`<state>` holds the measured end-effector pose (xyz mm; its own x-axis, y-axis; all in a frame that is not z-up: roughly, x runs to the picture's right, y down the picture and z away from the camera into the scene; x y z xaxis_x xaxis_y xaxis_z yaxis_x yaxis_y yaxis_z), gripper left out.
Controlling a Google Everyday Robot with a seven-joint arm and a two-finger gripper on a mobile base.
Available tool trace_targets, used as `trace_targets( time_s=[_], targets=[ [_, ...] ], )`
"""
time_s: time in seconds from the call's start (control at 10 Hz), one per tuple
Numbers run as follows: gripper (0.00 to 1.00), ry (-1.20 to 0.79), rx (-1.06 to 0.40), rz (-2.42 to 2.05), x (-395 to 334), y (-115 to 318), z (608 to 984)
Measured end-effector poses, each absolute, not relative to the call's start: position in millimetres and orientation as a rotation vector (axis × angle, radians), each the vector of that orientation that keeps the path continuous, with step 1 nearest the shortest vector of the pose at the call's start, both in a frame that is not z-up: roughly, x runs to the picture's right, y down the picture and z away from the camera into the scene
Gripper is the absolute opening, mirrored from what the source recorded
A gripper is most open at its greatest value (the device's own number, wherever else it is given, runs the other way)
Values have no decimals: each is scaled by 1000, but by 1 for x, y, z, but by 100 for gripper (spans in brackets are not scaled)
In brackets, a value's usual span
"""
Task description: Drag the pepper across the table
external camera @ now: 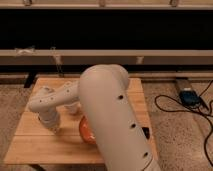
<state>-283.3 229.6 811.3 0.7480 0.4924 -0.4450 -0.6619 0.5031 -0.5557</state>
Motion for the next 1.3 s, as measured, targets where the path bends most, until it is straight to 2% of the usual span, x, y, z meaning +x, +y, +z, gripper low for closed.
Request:
trace_targets(
  time_s=[0.6, 1.3],
  targets=[
    [14, 235, -762, 726, -249, 228, 801],
    [14, 245, -767, 701, -178, 254, 796]
  ],
)
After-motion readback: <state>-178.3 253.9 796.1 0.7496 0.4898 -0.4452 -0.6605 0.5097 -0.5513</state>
